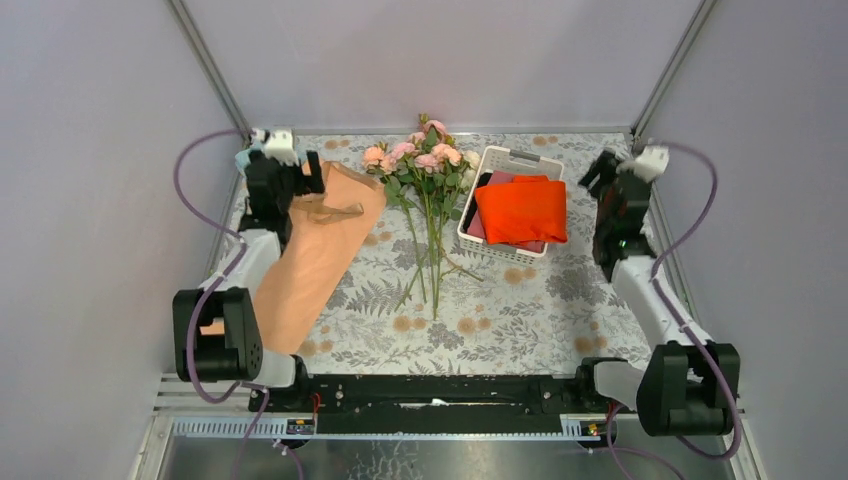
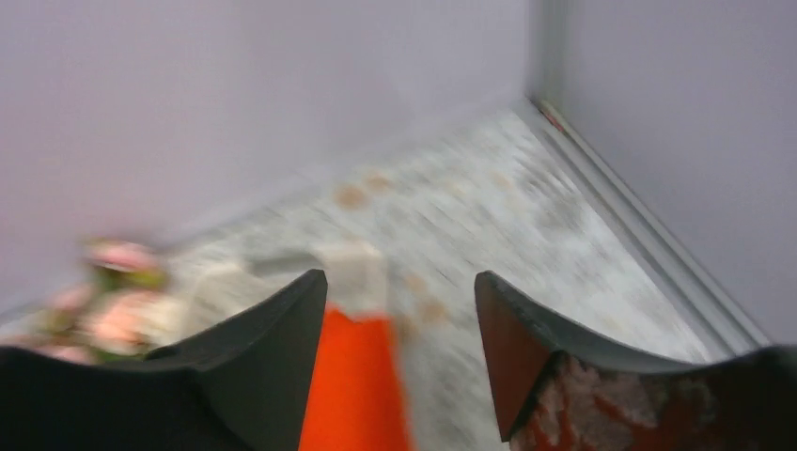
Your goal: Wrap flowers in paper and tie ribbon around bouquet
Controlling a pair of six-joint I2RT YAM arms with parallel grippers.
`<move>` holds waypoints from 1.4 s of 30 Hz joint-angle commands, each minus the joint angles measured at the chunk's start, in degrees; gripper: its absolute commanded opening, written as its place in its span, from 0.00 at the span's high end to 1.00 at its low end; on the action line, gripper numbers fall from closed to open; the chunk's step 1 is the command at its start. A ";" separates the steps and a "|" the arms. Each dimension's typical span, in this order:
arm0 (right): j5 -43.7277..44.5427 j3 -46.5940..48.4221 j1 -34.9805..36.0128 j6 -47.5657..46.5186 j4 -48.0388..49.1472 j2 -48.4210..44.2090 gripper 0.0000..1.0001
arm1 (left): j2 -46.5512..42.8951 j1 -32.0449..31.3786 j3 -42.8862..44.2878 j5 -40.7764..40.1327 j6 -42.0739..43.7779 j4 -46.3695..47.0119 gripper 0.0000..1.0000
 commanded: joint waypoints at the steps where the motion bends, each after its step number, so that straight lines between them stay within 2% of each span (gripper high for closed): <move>1: -23.97 23.40 4.36 4.84 -24.23 5.75 0.43 | -3.34 1.44 14.99 5.38 10.85 -31.50 0.01; 5: -16.55 45.25 25.22 -4.89 -43.29 23.57 0.56 | -2.15 1.41 21.77 7.38 14.19 -46.78 0.01; 7: -20.48 55.49 29.00 -2.23 -51.37 32.90 0.77 | -2.11 1.37 21.93 7.67 14.72 -50.04 0.01; 8: -22.92 57.63 30.18 -0.99 -51.87 36.57 0.87 | -2.23 1.39 21.68 7.92 14.97 -51.24 0.01; 10: -24.24 60.19 32.33 0.61 -51.54 42.75 1.00 | -2.66 1.40 20.70 8.40 15.23 -52.41 0.01; 14: -22.98 66.51 33.52 2.07 -54.74 53.16 1.00 | -3.22 1.44 18.56 9.03 15.33 -52.57 0.01; 18: -12.00 67.39 33.07 1.20 -59.65 57.43 1.00 | -2.70 1.44 18.23 9.49 15.25 -53.31 0.01; 21: -11.47 58.20 30.40 1.65 -56.67 53.38 1.00 | -2.36 1.42 18.10 9.94 15.04 -53.42 0.01; 24: -11.70 46.12 23.92 2.87 -52.33 45.32 1.00 | -2.13 1.45 18.44 10.82 14.93 -53.51 0.01; 28: -18.67 35.27 14.83 1.71 -47.82 37.82 1.00 | -2.15 1.45 19.19 12.74 14.99 -53.62 0.01; 30: -23.63 35.55 14.03 -2.66 -49.86 37.52 1.00 | -1.95 1.39 19.62 13.50 14.95 -53.65 0.01; 33: -30.93 40.04 14.01 -8.15 -56.06 38.47 0.92 | -1.33 1.40 20.36 13.50 14.81 -53.65 0.01; 38: -23.77 42.30 11.58 -4.28 -54.04 35.16 0.85 | -1.32 1.40 20.24 13.12 15.08 -53.68 0.01; 42: -13.56 42.94 9.61 -3.17 -53.60 36.27 0.86 | -1.49 1.40 19.68 12.57 15.41 -53.64 0.01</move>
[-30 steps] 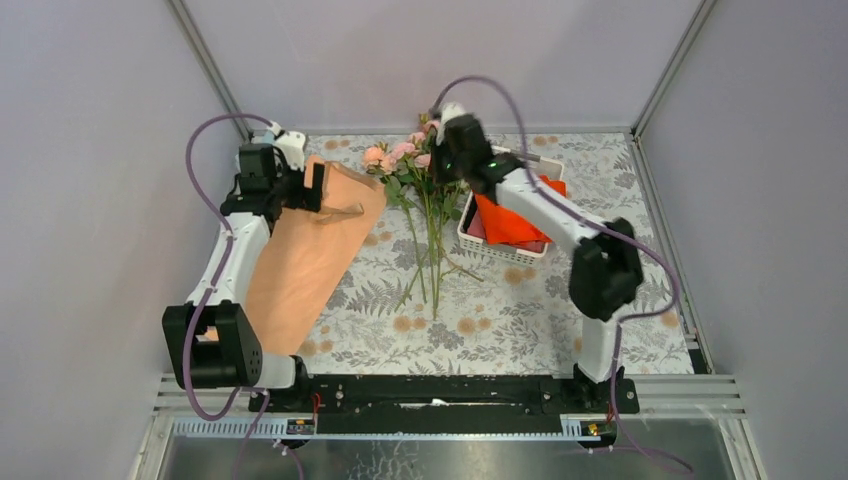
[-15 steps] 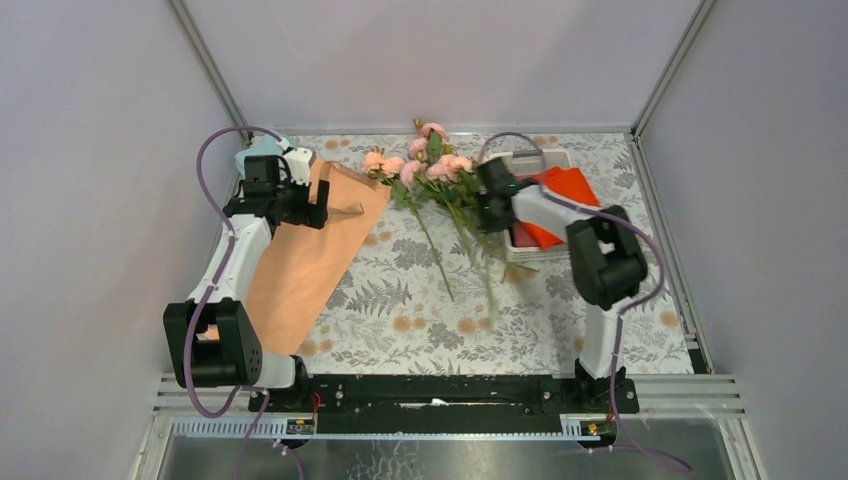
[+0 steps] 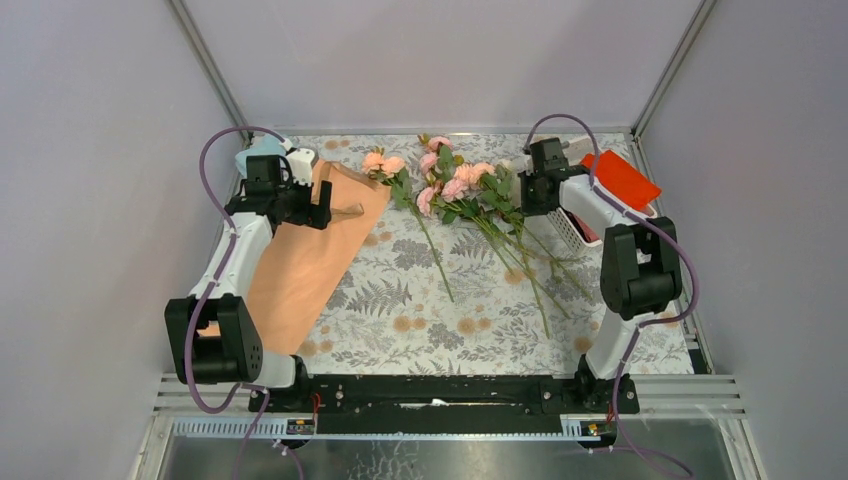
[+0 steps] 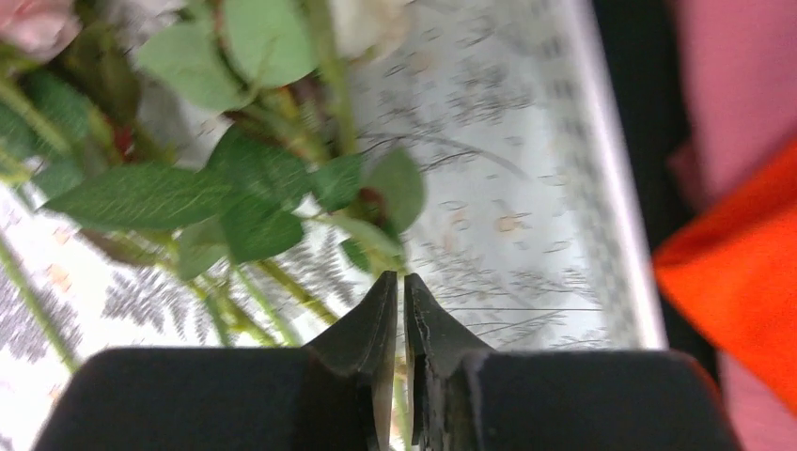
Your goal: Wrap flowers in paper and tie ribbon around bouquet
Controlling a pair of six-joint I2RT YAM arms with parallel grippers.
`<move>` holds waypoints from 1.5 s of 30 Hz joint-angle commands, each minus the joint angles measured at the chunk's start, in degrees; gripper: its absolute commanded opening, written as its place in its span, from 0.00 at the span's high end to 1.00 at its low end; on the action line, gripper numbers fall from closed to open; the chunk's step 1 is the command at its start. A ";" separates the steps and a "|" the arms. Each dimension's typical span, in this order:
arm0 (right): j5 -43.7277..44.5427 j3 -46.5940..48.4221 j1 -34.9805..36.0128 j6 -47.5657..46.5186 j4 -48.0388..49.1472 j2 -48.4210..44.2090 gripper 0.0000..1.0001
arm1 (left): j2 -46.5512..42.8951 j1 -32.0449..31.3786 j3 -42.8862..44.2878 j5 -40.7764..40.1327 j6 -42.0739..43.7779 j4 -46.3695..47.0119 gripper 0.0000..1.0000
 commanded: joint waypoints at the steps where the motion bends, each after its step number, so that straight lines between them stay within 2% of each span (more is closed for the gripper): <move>1: 10.07 3.06 -2.86 0.44 0.27 -1.39 0.87 | -0.13 0.13 0.81 0.26 1.20 -0.75 0.01; 8: 7.70 11.34 -4.15 -3.47 -0.53 9.76 0.90 | 1.15 0.10 0.96 0.34 0.75 -0.84 0.01; 12: 9.04 17.64 -6.85 -2.97 1.38 17.06 0.95 | 1.40 0.07 1.42 0.19 0.74 -1.50 0.01; 17: 13.38 31.52 -11.58 -4.46 3.45 25.77 1.00 | 2.26 0.08 2.30 -1.42 0.93 -2.30 0.01; 20: 11.64 39.08 -14.22 -8.70 1.87 30.45 1.00 | 2.54 0.08 2.48 -1.51 0.53 -2.57 0.01; 23: 12.08 40.77 -15.04 -16.28 2.05 31.74 0.98 | 2.76 0.10 2.43 -1.55 0.33 -2.60 0.01; 27: 14.27 37.51 -17.11 -21.82 2.89 29.10 0.98 | 2.96 0.09 2.49 -1.80 0.34 -2.59 0.01; 31: 6.55 32.01 -19.06 -20.64 -1.78 23.76 0.96 | 4.15 0.10 3.08 -1.16 -0.24 -2.60 0.01; 33: 1.52 24.60 -18.58 -19.62 -1.35 18.46 0.94 | 4.93 0.02 3.49 -0.65 -0.65 -2.60 0.01; 36: -2.66 9.06 -18.11 -15.52 7.60 8.34 0.93 | 5.56 0.10 3.78 -0.29 -0.81 -2.70 0.01; 40: 4.26 0.16 -18.09 -11.77 9.13 2.68 0.94 | 5.40 0.01 3.78 -0.09 -0.31 -3.20 0.01; 43: 15.74 1.24 -19.11 -9.47 6.52 4.45 0.97 | 5.02 0.01 3.88 -0.01 -0.35 -3.19 0.01; 45: 18.82 2.91 -20.94 -7.64 4.76 5.84 0.98 | 4.52 -0.07 3.85 0.16 -0.38 -3.21 0.01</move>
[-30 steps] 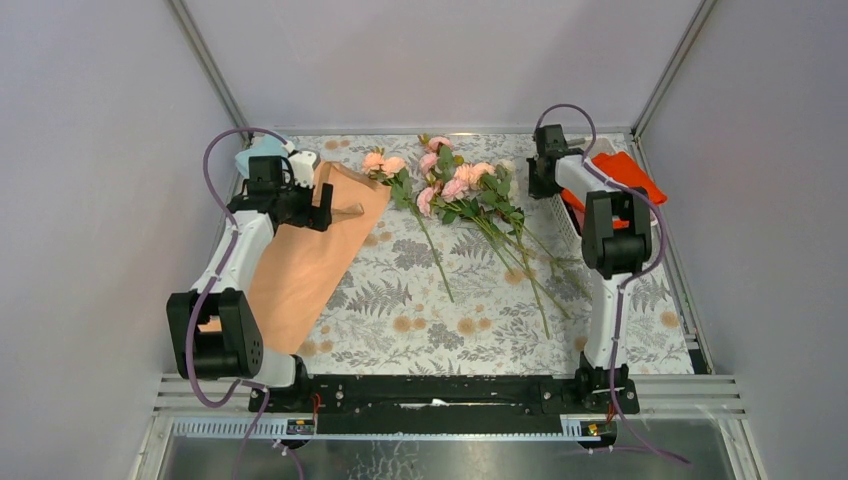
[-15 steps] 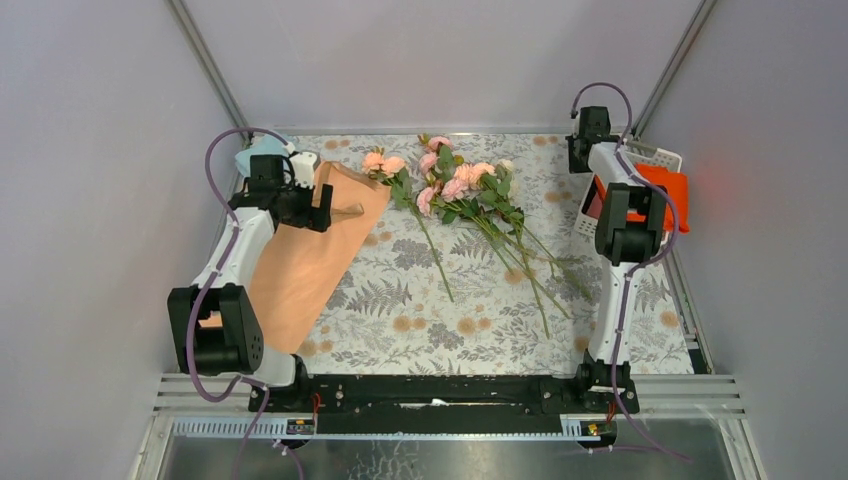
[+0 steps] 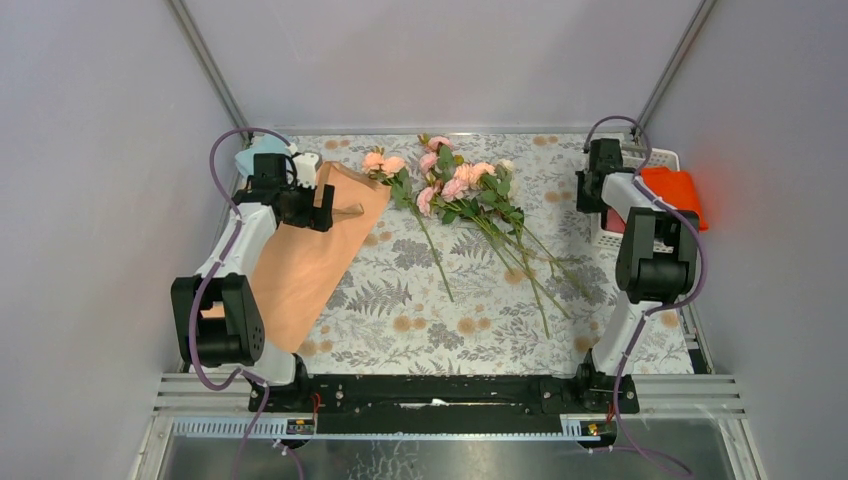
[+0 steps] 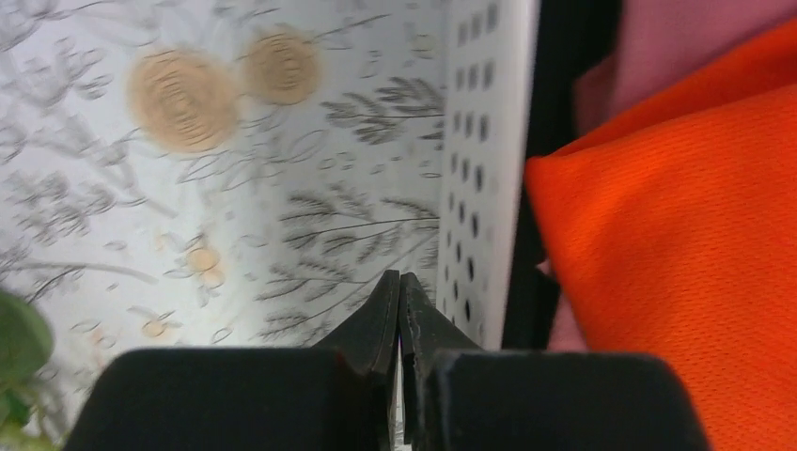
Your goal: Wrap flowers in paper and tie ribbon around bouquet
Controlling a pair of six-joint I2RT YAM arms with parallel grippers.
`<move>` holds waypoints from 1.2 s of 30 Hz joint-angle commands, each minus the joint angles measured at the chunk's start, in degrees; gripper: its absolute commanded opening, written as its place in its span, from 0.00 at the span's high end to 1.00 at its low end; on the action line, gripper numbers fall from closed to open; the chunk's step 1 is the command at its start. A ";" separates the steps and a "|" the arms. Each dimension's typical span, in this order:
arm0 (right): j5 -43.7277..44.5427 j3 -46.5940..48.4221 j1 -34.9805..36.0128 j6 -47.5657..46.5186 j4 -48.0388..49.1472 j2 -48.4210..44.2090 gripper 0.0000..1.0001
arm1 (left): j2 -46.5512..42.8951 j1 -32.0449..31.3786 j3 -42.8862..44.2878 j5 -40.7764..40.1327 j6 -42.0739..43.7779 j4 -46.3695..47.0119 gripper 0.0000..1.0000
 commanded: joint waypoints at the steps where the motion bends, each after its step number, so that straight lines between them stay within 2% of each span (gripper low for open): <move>1: 12.05 2.70 -4.15 5.03 -0.78 0.92 0.98 | -1.41 -0.01 1.61 1.13 -0.08 -0.37 0.01; 4: 9.21 4.87 -4.37 5.15 -2.38 0.92 0.97 | -2.04 -0.04 1.00 0.83 0.54 -0.37 0.01; 7: 2.88 6.26 -0.22 4.27 -2.94 -0.91 0.95 | -1.51 0.00 1.34 0.48 0.00 -0.36 0.01; 8: -0.10 5.67 2.76 4.34 -1.97 -2.47 0.92 | -1.25 -0.03 1.64 0.47 -0.34 -0.62 0.01; 9: -3.65 4.62 5.83 4.76 -0.17 -4.15 0.84 | -0.88 0.00 2.08 0.62 -0.55 -1.01 0.01; 10: -7.55 3.42 9.51 5.01 1.82 -5.91 0.68 | -0.75 -0.02 2.40 0.81 -0.59 -1.39 0.01; 11: -11.01 2.57 13.47 4.75 3.69 -7.28 0.48 | -0.71 0.00 2.65 0.85 -0.72 -1.56 0.01; 12: -12.96 2.28 18.73 4.14 4.89 -8.12 0.23 | -0.78 0.00 2.69 0.81 -0.70 -1.60 0.01; 13: -13.47 2.73 24.16 3.46 5.51 -8.08 0.03 | -0.91 0.01 2.62 0.73 -0.73 -1.60 0.01; 14: -13.84 3.75 29.51 2.64 6.13 -7.38 0.01 | -1.07 0.01 2.51 0.67 -0.65 -1.60 0.01; 17: -11.54 9.41 42.43 0.83 6.98 -0.94 0.00 | -1.39 -0.03 2.26 0.18 -0.72 -1.63 0.01; 19: -7.86 14.84 46.02 1.72 7.04 5.03 0.00 | -1.79 -0.03 2.07 0.14 -0.69 -1.73 0.01; 22: -3.11 24.93 46.60 4.74 4.96 14.95 0.05 | -2.37 -0.01 1.56 0.52 -0.66 -1.87 0.01; 24: -0.52 30.33 46.58 4.44 4.04 19.58 0.15 | -2.71 -0.03 1.04 0.82 -0.43 -1.87 0.01; 26: -1.50 35.30 46.62 3.97 3.47 23.65 0.22 | -2.85 -0.01 0.67 0.69 -0.32 -1.87 0.01; 30: 2.33 43.72 46.57 4.17 -0.57 30.65 0.22 | -2.66 -0.05 0.36 0.22 -0.17 -1.85 0.01; 34: 7.38 44.85 46.47 3.21 0.01 33.03 0.26 | -2.57 -0.01 0.12 0.68 -0.16 -1.87 0.01; 36: 8.94 44.84 45.59 3.65 -0.15 33.76 0.38 | -2.47 0.00 0.20 0.64 -0.25 -1.87 0.01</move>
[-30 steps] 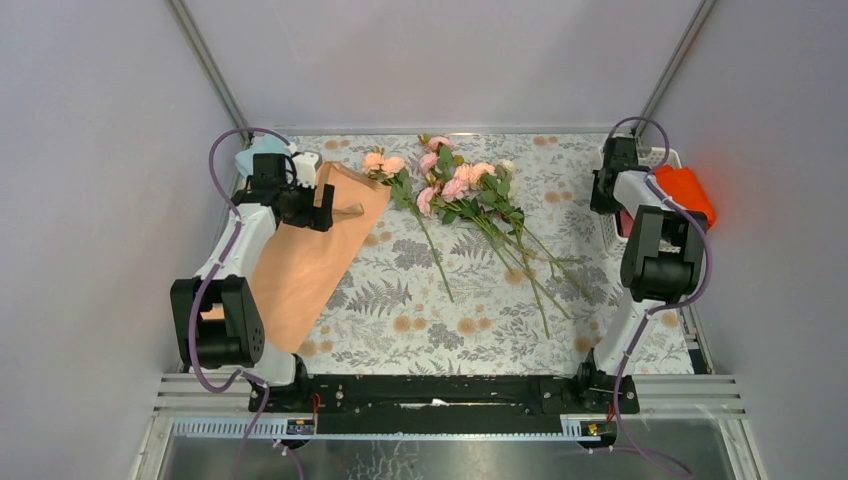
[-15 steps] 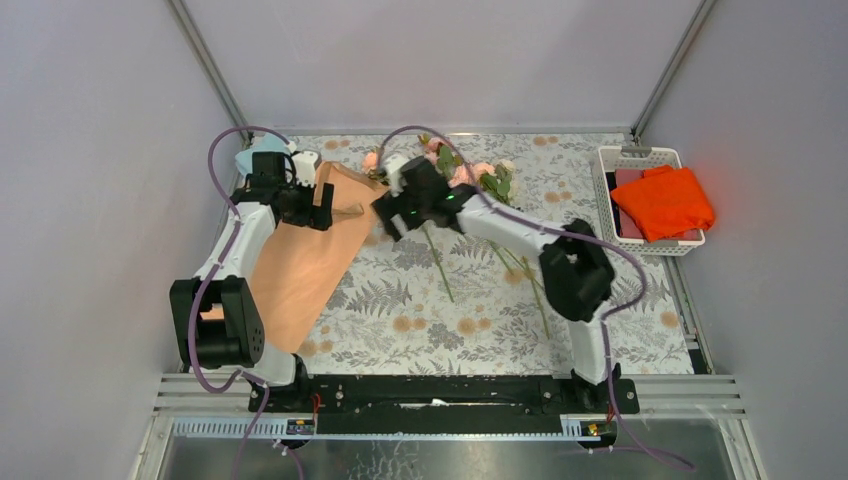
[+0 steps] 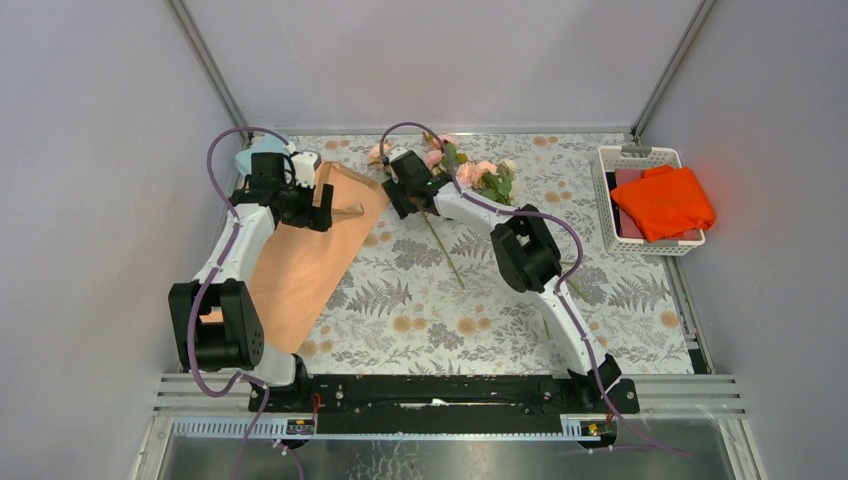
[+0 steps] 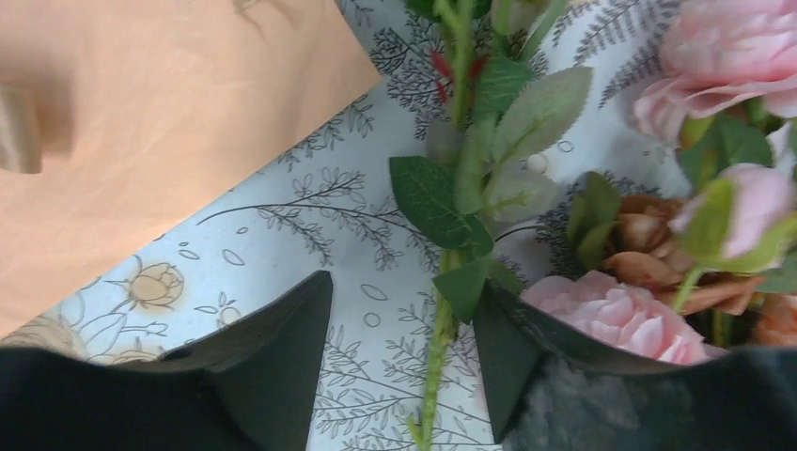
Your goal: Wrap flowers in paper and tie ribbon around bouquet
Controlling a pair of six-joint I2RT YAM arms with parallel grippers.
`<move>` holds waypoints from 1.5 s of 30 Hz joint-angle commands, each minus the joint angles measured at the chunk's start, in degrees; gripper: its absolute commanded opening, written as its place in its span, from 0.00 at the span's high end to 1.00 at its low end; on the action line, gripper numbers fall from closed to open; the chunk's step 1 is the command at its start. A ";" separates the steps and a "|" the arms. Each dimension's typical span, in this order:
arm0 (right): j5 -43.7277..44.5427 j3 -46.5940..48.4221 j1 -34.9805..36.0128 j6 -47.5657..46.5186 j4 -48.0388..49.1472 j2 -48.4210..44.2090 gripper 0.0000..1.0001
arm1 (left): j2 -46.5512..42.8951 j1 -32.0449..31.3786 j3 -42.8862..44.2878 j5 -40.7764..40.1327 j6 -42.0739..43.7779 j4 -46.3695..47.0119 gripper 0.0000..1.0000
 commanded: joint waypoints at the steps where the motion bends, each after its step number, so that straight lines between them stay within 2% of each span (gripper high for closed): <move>1: 6.81 2.22 -0.88 0.63 -1.81 1.43 0.48 | -0.92 -0.03 -0.36 0.25 -0.15 0.04 0.01; 3: 8.46 0.24 -2.83 2.74 -1.77 0.96 0.65 | -1.04 -0.03 -0.39 -0.03 -0.16 0.04 0.01; 6: 10.67 -6.05 -6.97 4.42 -0.01 -2.17 0.74 | -1.34 -0.03 -0.31 -0.25 0.04 0.08 0.01; 13: 13.42 -23.35 -20.20 5.44 2.64 -13.34 0.76 | -0.99 -0.01 0.00 -0.37 0.00 0.04 0.01; 15: 11.76 -24.61 -24.07 6.83 1.54 -15.30 0.76 | -0.83 -0.04 0.06 -0.38 0.01 0.04 0.01; 19: 14.25 -25.31 -29.54 6.51 1.17 -16.85 0.75 | -1.05 -0.04 0.08 -0.70 0.31 0.04 0.01; 23: 14.70 -23.76 -32.69 4.66 -0.15 -16.21 0.74 | -1.59 -0.04 -0.43 -1.80 1.52 -0.03 0.01; 25: 14.62 -22.00 -32.65 3.19 -2.07 -16.20 0.71 | -1.41 0.01 -0.32 -2.97 2.85 -1.07 0.01; 27: 12.80 -19.84 -32.20 2.59 -3.96 -17.11 0.64 | -0.90 -0.01 -0.02 -5.12 4.35 -2.58 0.01; 31: 11.16 -18.41 -29.42 2.13 -5.18 -22.22 0.31 | 0.13 0.09 -0.30 -13.12 8.13 -4.61 0.01; 32: 10.88 -18.48 -28.19 2.03 -5.33 -24.46 0.25 | 0.60 0.35 -0.46 -15.03 9.11 -5.08 0.01; 34: 10.08 -18.87 -24.07 2.27 -5.17 -27.55 0.19 | 1.55 1.64 -0.57 -19.46 10.78 -5.27 0.01; 36: 6.21 -20.66 -19.45 3.21 -3.65 -30.05 0.15 | 3.21 4.45 0.07 -22.28 11.86 -4.99 0.02; 39: -14.64 -25.06 -15.49 9.92 1.17 -31.50 0.13 | 8.10 10.11 3.92 -22.34 12.00 -6.22 0.01; 41: -25.19 -29.85 -13.17 19.17 10.32 -31.58 0.15 | 12.43 13.57 7.89 -23.12 10.71 -8.33 0.01; 43: -28.15 -30.54 -9.09 23.35 17.26 -29.45 0.16 | 16.32 15.70 10.25 -23.09 10.04 -9.80 0.01; 45: -28.38 -25.52 -4.85 22.34 19.05 -24.88 0.16 | 18.00 17.06 10.29 -23.24 10.15 -9.61 0.01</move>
